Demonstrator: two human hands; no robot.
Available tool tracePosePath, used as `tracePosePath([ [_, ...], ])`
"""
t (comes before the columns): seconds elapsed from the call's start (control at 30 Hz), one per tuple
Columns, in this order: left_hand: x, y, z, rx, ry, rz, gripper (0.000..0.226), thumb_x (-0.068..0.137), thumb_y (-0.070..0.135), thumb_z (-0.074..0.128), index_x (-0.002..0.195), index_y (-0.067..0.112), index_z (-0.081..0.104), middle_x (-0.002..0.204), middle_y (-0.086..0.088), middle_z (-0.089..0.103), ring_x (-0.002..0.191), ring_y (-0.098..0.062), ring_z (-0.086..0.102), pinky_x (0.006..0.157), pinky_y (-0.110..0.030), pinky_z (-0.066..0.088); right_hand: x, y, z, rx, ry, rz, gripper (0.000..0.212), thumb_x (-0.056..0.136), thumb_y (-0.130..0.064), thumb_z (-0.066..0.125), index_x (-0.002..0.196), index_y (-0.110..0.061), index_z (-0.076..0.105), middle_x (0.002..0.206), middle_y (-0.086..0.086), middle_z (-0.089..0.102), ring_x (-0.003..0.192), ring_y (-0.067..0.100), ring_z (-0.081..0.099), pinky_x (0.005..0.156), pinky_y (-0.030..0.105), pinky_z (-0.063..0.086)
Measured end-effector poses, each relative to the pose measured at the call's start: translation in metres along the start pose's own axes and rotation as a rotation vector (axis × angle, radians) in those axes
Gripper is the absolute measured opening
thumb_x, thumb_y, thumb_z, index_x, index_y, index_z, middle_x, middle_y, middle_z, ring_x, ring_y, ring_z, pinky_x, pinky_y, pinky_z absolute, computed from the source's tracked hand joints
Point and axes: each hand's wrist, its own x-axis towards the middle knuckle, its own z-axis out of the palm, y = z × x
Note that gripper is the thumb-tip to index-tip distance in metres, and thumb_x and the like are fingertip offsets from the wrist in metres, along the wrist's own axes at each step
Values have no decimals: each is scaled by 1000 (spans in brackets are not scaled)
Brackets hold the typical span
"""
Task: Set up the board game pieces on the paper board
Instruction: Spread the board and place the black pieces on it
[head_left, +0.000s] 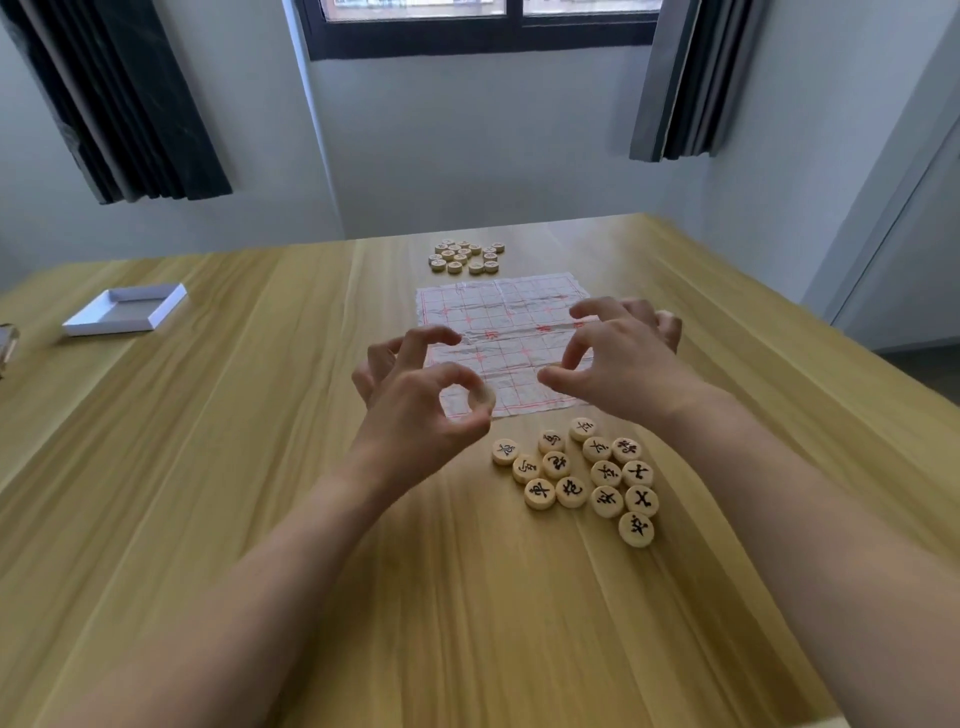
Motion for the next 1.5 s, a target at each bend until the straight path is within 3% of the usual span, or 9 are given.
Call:
tracePosePath([
  [0.13,26,-10,20,10,-49,-43,14,75,50,73,85,41,69,132,22,38,121,-11,21,100,-41,21,10,18,6,23,59,91,28,79,-63,59,78,-36,66,143,-13,38,130,15,23,95,38,16],
  [0.3,34,-22,38,-29,-92,-52,18,72,52,75,85,42,70,131,28,36,123,-6,18,97,-32,16,21,35,29,76,122,186,32,78,-65,58,70,-34,61,141,-13,40,130,17,23,100,41,15],
  [0.53,35,-26,39,-16,-165,-28,19,69,53,76,82,42,68,131,30,36,124,-1,14,101,-34,13,23,36,41,22,136,126,40,78,-68,55,75,-31,68,146,-12,35,132,19,18,101,41,10],
  [0.73,35,-27,39,10,-230,-30,15,73,52,75,83,44,67,133,29,35,125,2,9,103,-33,6,20,50,43,44,97,167,35,78,-67,56,70,-34,62,145,-13,36,132,18,19,102,41,11],
  [1.07,36,-27,40,-2,-180,-45,39,62,71,50,87,45,64,126,24,32,127,-7,20,103,-34,11,18,58,46,54,99,224,35,79,-65,54,70,-32,59,140,-12,41,130,18,21,102,42,14],
  [1.33,35,-28,42,17,-190,-22,22,66,60,62,83,45,64,127,25,33,129,-4,15,111,-41,5,18,66,44,65,93,252,36,79,-65,55,71,-31,59,138,-11,43,130,18,23,101,41,15],
  [1.5,35,-29,42,-6,-204,-12,23,66,62,63,81,45,64,127,27,32,124,3,9,104,-32,2,15,71,40,83,101,265,37,79,-65,54,72,-30,61,137,-11,44,128,18,23,99,39,15],
])
